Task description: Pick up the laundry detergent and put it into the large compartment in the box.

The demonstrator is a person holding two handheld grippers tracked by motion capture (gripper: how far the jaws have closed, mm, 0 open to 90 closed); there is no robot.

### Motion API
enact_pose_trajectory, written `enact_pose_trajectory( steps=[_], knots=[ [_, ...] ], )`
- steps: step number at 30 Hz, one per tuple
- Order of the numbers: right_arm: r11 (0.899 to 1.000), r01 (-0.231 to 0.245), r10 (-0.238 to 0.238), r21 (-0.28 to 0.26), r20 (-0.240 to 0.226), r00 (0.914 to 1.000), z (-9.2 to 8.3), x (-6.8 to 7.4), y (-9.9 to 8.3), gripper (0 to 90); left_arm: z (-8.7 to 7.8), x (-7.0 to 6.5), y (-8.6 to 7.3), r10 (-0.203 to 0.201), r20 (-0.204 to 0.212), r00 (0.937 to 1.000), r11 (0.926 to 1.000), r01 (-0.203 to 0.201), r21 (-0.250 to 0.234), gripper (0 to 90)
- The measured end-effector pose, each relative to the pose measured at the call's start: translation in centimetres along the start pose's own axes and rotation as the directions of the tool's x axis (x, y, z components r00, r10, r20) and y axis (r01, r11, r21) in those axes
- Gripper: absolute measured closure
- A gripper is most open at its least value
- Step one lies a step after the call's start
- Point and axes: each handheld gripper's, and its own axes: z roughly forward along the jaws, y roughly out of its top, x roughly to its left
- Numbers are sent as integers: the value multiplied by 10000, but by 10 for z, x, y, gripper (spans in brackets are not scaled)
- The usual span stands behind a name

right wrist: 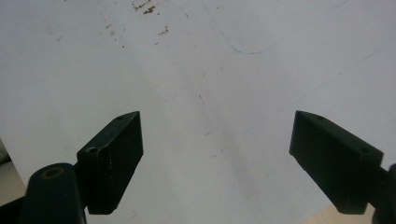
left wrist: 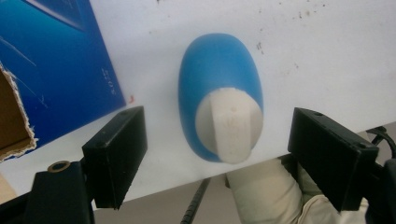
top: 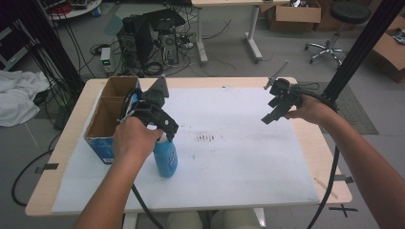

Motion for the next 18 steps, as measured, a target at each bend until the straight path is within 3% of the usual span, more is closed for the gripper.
enact_pose_trajectory(
  steps=[18],
  knots=[
    [10000, 52, -51, 78, -144, 9999, 6, -1, 2, 173, 25, -5, 6, -46, -32, 10000, 9997, 46, 254, 204]
  ],
)
